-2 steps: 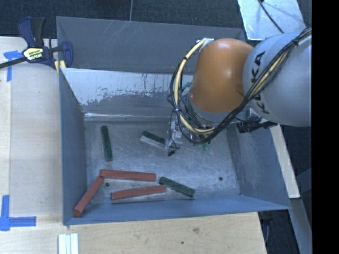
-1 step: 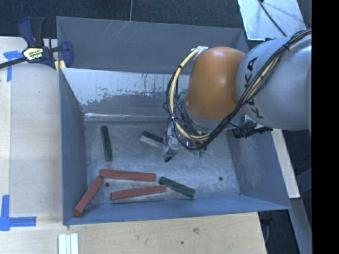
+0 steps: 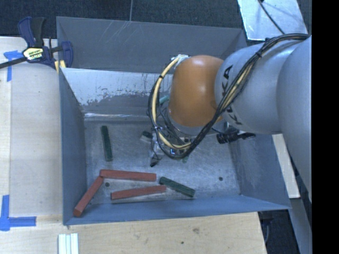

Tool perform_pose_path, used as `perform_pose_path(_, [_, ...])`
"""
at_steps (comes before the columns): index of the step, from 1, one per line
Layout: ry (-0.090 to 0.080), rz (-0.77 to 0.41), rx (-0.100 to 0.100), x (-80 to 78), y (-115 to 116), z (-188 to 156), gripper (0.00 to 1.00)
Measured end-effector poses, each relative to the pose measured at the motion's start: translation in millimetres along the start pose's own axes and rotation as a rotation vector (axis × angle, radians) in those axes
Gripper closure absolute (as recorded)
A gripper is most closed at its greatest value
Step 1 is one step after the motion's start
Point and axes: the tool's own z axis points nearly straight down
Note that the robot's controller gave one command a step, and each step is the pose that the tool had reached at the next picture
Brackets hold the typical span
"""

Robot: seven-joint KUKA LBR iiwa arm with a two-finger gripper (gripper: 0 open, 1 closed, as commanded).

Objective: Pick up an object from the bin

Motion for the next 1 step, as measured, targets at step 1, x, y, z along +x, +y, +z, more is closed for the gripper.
perform_pose_path(1, [-0.003,0.003,0.000,-1.0,-1.3,-1.7,0.00])
